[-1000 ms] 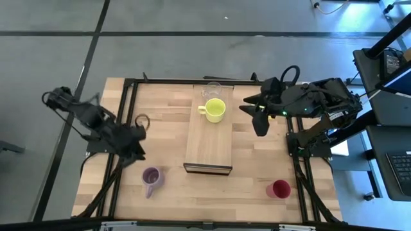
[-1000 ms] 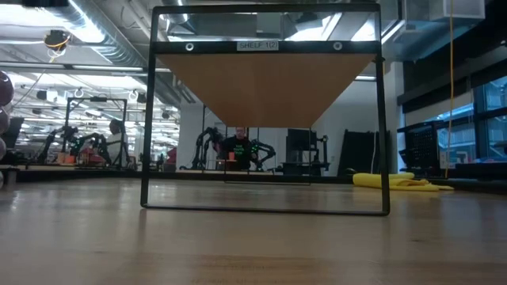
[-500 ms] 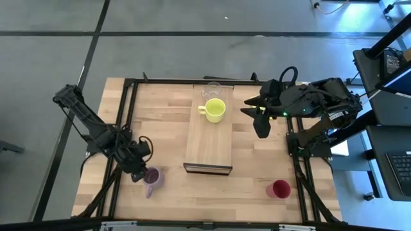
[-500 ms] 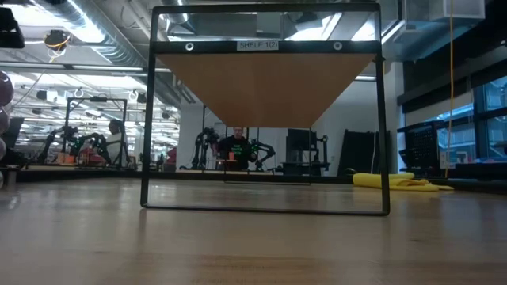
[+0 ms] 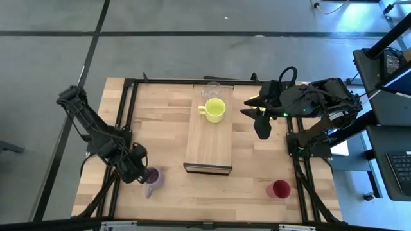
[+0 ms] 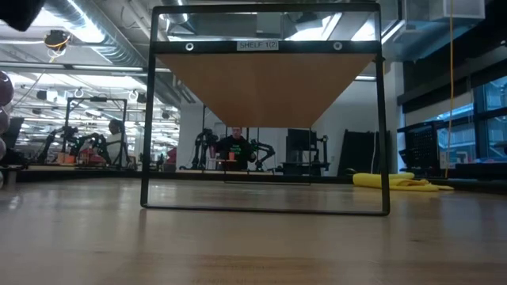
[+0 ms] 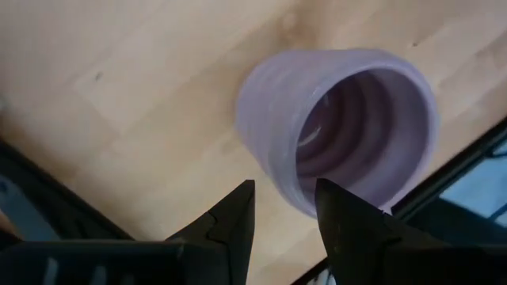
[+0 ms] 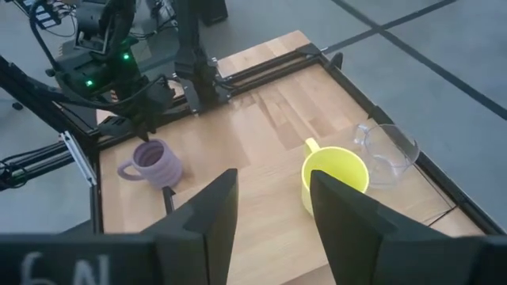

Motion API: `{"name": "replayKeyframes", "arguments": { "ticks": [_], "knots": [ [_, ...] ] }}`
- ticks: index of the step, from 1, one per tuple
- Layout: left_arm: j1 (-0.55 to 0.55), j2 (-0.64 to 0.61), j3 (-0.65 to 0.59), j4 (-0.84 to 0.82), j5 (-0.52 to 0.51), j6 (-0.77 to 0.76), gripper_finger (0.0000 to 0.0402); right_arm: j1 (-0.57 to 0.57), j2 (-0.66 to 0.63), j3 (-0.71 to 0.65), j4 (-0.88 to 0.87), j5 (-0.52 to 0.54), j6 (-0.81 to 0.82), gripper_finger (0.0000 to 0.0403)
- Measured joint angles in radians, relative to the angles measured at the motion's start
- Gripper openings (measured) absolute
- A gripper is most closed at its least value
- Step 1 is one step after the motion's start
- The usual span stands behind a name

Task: Stack small to large cups/mugs on shelf
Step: Put the violet mug on the shelf

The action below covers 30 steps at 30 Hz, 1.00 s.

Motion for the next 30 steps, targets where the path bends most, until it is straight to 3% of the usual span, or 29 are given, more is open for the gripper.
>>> {"name": "replayKeyframes", "arguments": {
  "ticks": [7,14,24,30],
  "knots": [
    [-0.031,0.055,0.000,0.026,-0.013,-0.199,0.0127,0.000,0.000,0.000,0.000,0.000,-0.019,0.0161],
    [-0.030,0.120,0.000,0.055,-0.021,-0.301,0.0127,0.000,0.000,0.000,-0.003,0.001,-0.041,0.0161],
    [-0.030,0.148,0.000,0.035,-0.033,-0.223,0.0120,-0.001,0.000,0.000,-0.043,0.001,-0.041,0.0161],
    [-0.027,0.148,0.000,0.018,-0.101,-0.042,0.0057,-0.001,0.000,0.000,-0.043,0.002,-0.039,0.0161]
  ]
}}
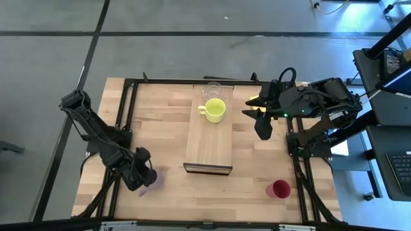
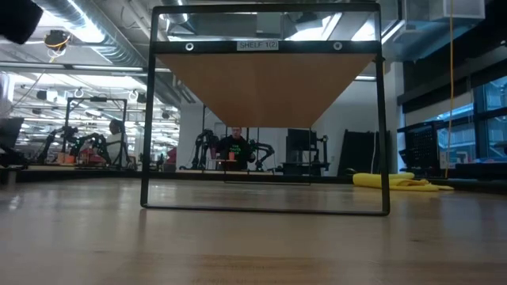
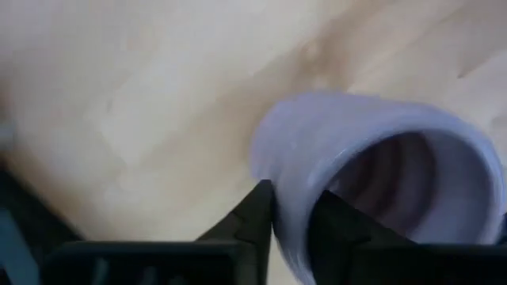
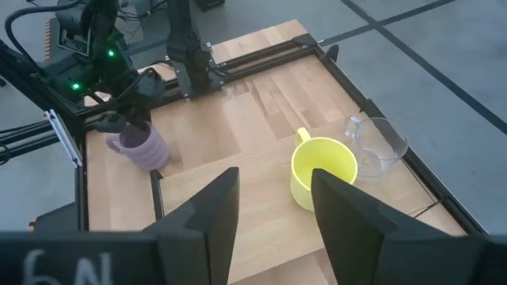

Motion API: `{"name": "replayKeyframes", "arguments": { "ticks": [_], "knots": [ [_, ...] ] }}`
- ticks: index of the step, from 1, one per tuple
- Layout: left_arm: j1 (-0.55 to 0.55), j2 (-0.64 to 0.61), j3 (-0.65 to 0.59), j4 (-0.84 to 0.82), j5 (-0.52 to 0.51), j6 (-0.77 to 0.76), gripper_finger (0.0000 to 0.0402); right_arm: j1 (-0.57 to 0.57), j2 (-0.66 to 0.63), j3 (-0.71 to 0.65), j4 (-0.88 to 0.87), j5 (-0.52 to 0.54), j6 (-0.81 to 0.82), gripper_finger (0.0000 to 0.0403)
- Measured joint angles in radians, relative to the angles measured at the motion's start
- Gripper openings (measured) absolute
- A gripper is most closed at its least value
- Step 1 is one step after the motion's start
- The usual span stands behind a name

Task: Stack small to large cups/mugs on shelf
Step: Put the violet mug on the shelf

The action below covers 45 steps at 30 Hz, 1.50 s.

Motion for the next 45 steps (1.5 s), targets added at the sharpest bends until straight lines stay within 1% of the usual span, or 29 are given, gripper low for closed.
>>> {"name": "replayKeyframes", "arguments": {
  "ticks": [3,7,13,18,23,27,35,38,42,45],
  "knots": [
    [0.024,0.001,-0.001,0.010,-0.039,0.163,0.0025,0.000,0.000,0.000,0.000,0.000,0.000,0.0161],
    [0.062,0.000,0.000,0.063,-0.090,0.433,0.0024,-0.005,0.000,0.000,0.000,0.001,0.002,0.0161],
    [0.140,0.000,0.000,0.079,-0.065,0.777,0.0031,-0.005,0.000,0.000,0.000,0.001,0.030,0.0161],
    [0.207,-0.001,0.005,0.071,0.008,0.961,0.0025,-0.005,0.000,0.000,0.000,0.001,0.052,0.0161],
    [0.264,-0.016,0.067,-0.023,0.037,1.075,0.0025,-0.005,0.000,0.000,-0.001,0.005,0.056,0.0161],
    [0.316,-0.034,0.165,-0.140,0.040,1.149,0.0025,-0.005,0.000,0.000,-0.007,0.034,0.054,0.0161],
    [0.434,-0.023,0.449,-0.251,0.042,1.286,0.0025,-0.005,0.000,0.000,-0.037,0.061,0.050,0.0161],
    [0.487,0.013,0.559,-0.350,0.035,1.353,0.0025,-0.005,0.000,0.000,-0.041,0.071,0.046,0.0161],
    [0.558,0.090,0.716,-0.500,0.013,1.469,0.0025,-0.005,0.000,0.000,-0.043,0.073,0.045,0.0161],
    [0.616,0.158,0.837,-0.566,0.010,1.564,0.0025,-0.005,0.000,0.000,-0.043,0.073,0.045,0.0161]
  ]
}}
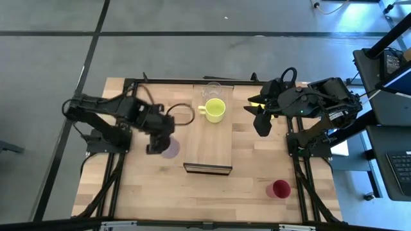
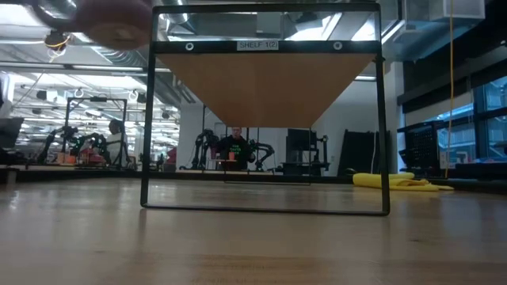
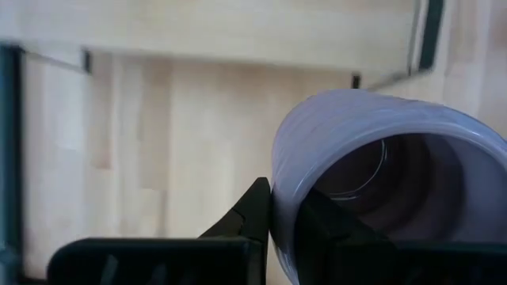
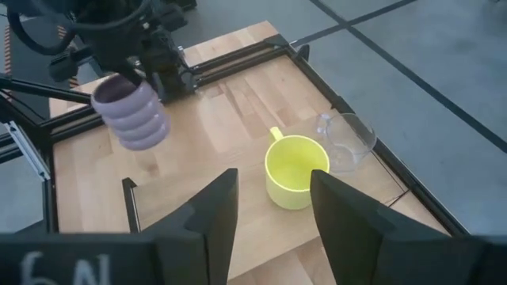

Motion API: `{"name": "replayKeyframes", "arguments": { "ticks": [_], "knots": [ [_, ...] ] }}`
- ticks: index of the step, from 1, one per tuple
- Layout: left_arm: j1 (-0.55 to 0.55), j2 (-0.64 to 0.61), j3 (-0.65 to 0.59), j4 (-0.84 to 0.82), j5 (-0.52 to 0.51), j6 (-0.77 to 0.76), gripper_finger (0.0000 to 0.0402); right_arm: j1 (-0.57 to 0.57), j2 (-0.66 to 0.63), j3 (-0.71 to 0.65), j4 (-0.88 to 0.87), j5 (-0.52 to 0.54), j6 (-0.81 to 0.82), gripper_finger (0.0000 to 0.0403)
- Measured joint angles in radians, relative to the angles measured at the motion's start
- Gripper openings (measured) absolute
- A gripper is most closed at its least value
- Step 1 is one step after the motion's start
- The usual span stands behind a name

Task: Stack small to large cups/mugs on shelf
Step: Put the violet mug on the shelf

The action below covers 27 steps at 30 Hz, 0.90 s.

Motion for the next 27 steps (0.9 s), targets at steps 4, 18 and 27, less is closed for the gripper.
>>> {"name": "replayKeyframes", "arguments": {
  "ticks": [4,18,27],
  "knots": [
    [0.076,0.100,0.158,-0.010,0.010,0.110,0.0025,0.000,0.000,0.000,0.000,0.000,0.000,0.0161],
    [0.185,0.432,0.520,-0.016,0.066,0.377,0.0025,0.000,0.000,0.000,0.001,0.031,0.015,0.0161],
    [0.198,0.547,0.600,0.032,0.067,0.490,0.0025,0.000,0.000,0.000,-0.002,0.033,0.031,0.0161]
  ]
}}
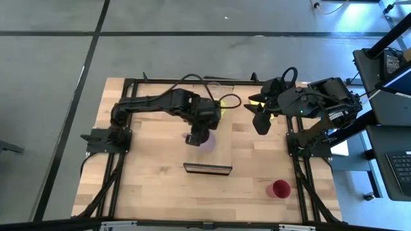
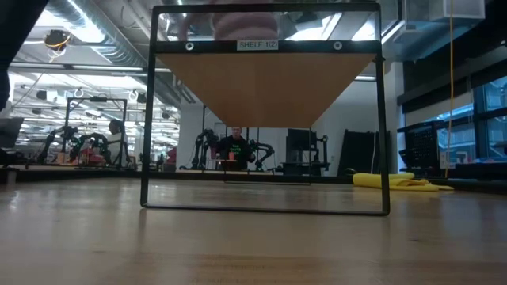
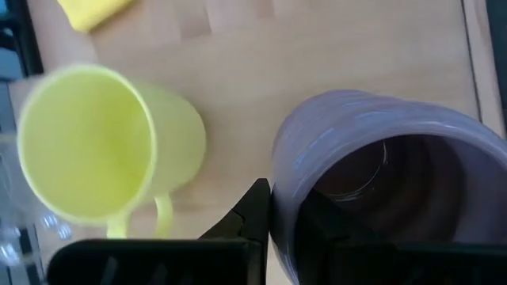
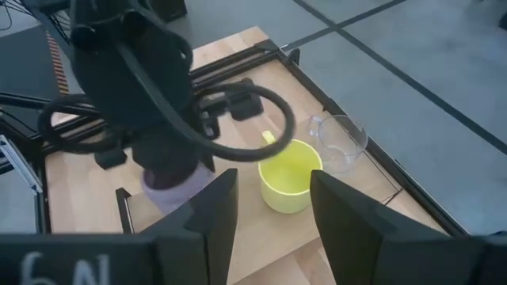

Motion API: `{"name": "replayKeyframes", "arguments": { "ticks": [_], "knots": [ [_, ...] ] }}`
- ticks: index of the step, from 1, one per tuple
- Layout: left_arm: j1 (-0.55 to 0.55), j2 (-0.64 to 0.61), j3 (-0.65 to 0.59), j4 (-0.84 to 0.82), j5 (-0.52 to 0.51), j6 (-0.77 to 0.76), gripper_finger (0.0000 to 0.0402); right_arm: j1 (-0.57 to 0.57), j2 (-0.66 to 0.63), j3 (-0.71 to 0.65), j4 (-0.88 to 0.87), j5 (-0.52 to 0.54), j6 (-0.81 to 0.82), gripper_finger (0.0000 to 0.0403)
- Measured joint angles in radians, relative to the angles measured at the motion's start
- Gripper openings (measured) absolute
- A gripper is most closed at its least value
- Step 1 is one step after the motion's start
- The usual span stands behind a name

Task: Stack small to large cups/mugs on shelf
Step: Put the violet mug on the shelf

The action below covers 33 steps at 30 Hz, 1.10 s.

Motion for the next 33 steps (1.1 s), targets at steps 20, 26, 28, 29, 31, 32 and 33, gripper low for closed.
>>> {"name": "replayKeyframes", "arguments": {
  "ticks": [20,26,28,29,31,32,33],
  "knots": [
    [0.078,0.009,-0.040,0.087,0.034,0.056,0.0026,0.000,0.000,0.000,-0.002,0.033,0.029,0.0161],
    [0.078,0.009,-0.059,0.102,0.046,0.059,0.0029,0.000,0.000,0.000,-0.002,0.035,0.029,0.0161],
    [0.078,0.009,-0.060,0.102,0.046,0.059,0.0029,0.000,0.000,0.000,-0.002,0.035,0.029,0.0161],
    [0.078,0.009,-0.060,0.101,0.046,0.059,0.0029,0.000,0.000,0.000,-0.002,0.035,0.029,0.0161],
    [0.078,0.009,-0.060,0.101,0.046,0.055,0.0036,0.000,0.000,0.000,-0.008,0.035,0.029,0.0161],
    [0.078,0.009,-0.060,0.101,0.046,0.049,0.0040,0.000,0.000,0.000,-0.010,0.035,0.029,0.0161],
    [0.078,0.009,-0.060,0.102,0.046,0.047,0.0044,0.000,0.000,0.000,-0.010,0.035,0.029,0.0161]
  ]
}}
